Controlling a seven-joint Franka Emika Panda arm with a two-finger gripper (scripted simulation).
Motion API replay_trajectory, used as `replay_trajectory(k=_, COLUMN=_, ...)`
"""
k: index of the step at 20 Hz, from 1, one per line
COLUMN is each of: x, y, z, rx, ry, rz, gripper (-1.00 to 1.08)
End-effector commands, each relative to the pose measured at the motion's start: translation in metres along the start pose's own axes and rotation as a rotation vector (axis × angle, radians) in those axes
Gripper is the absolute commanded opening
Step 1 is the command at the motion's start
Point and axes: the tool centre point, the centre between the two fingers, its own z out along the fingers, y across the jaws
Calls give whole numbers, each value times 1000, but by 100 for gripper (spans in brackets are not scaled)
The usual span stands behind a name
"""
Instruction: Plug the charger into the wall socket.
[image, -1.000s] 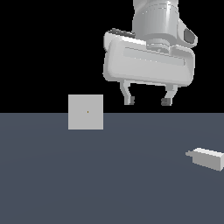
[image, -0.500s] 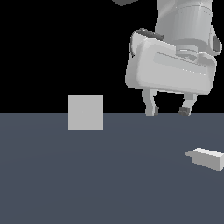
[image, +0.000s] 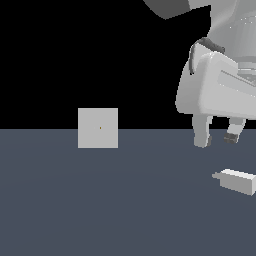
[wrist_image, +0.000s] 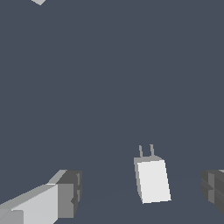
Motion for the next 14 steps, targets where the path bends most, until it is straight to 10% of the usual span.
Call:
replay_trajectory(k=1, x=-6, y=6, z=4, rx=3, ry=9, rz=-25, gripper=100)
replay_trajectory(k=14, x=-21, y=24, z=15, rx=15, ry=32, rz=-92, gripper=100)
